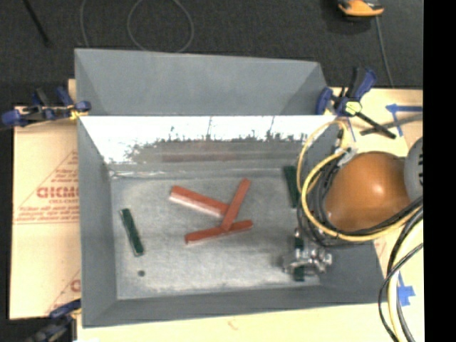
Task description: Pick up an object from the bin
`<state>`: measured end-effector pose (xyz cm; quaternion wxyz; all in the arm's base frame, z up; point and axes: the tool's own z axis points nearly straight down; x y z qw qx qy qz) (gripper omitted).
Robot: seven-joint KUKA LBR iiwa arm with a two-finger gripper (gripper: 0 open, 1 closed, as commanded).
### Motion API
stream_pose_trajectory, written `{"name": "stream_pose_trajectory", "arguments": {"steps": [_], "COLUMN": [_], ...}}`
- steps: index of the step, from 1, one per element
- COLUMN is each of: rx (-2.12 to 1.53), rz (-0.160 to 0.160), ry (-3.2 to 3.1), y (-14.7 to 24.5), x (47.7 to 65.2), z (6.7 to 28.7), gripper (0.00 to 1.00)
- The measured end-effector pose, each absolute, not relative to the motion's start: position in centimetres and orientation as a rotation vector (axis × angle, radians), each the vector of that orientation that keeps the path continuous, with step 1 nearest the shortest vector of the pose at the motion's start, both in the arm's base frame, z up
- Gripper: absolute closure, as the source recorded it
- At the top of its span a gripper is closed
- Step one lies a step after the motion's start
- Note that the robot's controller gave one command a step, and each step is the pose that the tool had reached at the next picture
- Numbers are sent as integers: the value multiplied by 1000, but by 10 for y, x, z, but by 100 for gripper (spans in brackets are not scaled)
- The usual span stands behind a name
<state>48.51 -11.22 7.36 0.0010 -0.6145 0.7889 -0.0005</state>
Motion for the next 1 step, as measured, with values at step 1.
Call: {"name": "stream_pose_trajectory", "arguments": {"steps": [1], "rx": [-1920], "rz": [-11], "ry": [2474], "y": [-56], "x": [541], "z": [239], "gripper": [100]}}
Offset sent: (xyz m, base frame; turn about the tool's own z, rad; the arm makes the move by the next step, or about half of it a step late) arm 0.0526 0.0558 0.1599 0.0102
